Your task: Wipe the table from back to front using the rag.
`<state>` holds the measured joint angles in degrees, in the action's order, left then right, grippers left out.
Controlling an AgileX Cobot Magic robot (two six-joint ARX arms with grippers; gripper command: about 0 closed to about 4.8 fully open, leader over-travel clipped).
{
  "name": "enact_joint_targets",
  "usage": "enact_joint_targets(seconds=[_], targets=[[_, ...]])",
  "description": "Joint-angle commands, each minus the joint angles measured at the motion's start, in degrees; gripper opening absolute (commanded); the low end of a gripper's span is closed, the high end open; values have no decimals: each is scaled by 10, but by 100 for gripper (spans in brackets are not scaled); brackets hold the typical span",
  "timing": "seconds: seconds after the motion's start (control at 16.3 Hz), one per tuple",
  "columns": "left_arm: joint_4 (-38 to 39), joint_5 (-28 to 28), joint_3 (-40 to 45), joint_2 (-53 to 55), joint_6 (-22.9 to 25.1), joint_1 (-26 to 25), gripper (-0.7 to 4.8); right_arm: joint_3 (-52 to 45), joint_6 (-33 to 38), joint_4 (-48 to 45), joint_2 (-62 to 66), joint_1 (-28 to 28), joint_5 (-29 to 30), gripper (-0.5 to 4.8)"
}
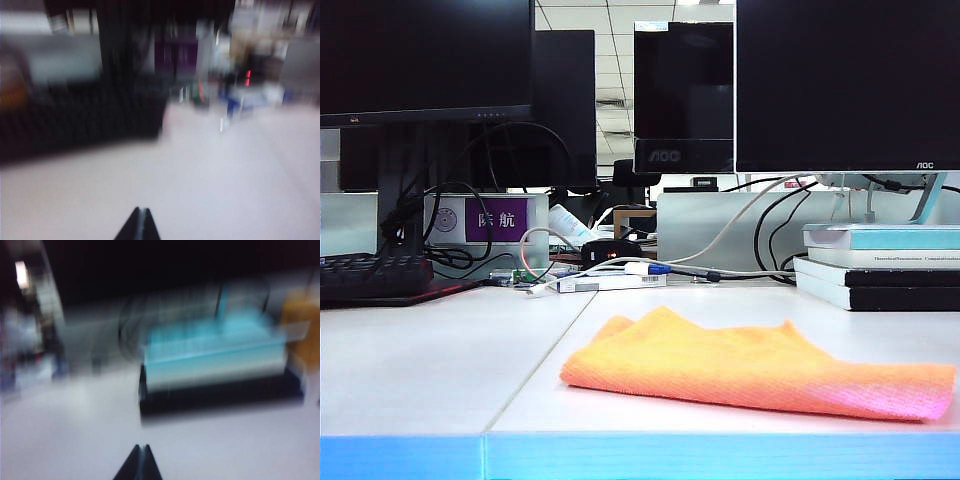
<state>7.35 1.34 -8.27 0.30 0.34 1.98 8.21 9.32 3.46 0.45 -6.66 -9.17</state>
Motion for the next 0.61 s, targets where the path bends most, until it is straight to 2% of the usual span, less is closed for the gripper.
enact_joint_targets(seconds=[0.06, 0.12, 0.25, 0.37, 0.61], targets=[[-5, 8, -63, 37, -31, 1, -5, 58, 56, 3, 36, 0, -26, -2], [0, 26, -93, 67, -40, 1, -5, 83, 63, 6, 59, 0, -27, -2], [9, 25, -158, 136, -40, 1, -5, 132, 71, 7, 110, 0, -25, -2], [37, -4, -234, 206, -40, 1, -6, 180, 84, 7, 164, 0, -25, -2], [235, -108, -476, 379, -37, 1, -6, 315, 86, 27, 294, 0, 29, -2]])
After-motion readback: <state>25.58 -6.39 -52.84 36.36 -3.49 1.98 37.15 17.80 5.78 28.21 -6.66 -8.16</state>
